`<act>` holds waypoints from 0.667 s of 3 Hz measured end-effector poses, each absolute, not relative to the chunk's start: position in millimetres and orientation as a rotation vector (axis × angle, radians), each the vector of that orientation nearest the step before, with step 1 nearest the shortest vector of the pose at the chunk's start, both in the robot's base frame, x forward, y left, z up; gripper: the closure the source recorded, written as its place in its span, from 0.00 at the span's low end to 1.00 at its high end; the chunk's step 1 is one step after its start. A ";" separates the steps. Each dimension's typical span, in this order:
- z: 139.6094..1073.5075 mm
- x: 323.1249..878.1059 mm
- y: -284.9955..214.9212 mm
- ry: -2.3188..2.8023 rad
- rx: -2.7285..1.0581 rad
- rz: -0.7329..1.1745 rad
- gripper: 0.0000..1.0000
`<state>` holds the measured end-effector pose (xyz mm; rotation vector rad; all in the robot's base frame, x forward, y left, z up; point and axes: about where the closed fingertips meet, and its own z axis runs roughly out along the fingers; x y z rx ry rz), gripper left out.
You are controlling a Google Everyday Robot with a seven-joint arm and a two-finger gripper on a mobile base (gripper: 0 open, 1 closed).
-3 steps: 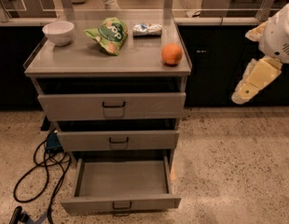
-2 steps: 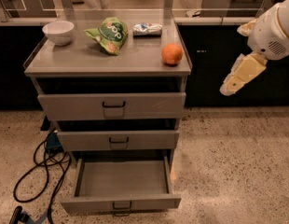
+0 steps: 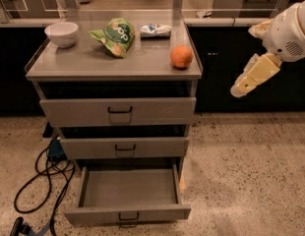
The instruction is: Place orange into bottom drawer
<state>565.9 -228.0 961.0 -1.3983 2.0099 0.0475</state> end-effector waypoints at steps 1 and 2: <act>957.4 597.5 -210.2 1.871 -1.348 0.289 0.00; 957.8 624.8 -186.1 1.748 -1.259 0.485 0.00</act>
Offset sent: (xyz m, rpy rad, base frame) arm 0.1159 0.0633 0.0159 0.7158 -0.1350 0.1508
